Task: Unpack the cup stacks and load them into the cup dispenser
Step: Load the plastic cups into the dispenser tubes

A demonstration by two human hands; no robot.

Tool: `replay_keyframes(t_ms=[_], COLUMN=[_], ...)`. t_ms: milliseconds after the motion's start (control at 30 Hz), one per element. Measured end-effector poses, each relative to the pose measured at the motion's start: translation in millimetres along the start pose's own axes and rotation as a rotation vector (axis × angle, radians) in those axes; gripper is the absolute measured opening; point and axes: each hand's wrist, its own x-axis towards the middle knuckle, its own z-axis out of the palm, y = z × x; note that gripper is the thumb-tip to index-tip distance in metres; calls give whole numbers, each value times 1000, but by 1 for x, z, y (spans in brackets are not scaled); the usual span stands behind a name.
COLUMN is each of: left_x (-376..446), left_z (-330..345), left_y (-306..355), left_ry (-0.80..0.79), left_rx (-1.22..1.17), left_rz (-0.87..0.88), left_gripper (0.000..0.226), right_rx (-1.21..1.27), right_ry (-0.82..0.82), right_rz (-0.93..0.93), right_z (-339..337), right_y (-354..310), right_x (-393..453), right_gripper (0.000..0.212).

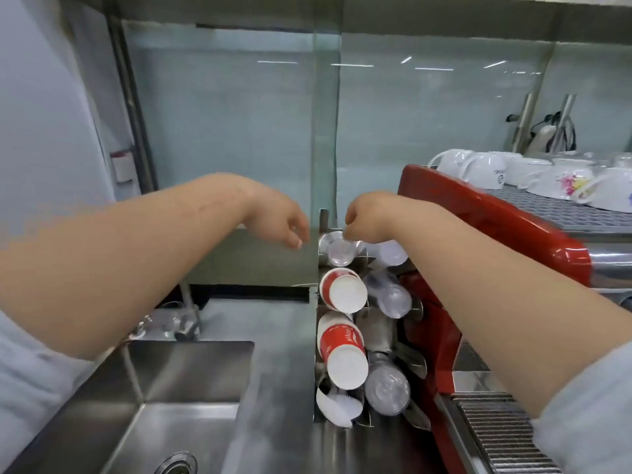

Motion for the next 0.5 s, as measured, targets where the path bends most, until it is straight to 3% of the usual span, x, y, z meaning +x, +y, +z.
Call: replay_keyframes(t_ms=[233,500], left_x=[-81,-149], left_z=[51,167], left_y=[-53,-77], left_ry=[-38,236], left_rx=[-103,-424], left_rz=[-59,-116], left_gripper=[40,39], right_rx=[95,363], right_ry=[58,125], right_rz=[-232,-416], right_z=[11,97], right_y=[-64,-130], right_x=[-24,-62], right_gripper=[35,48])
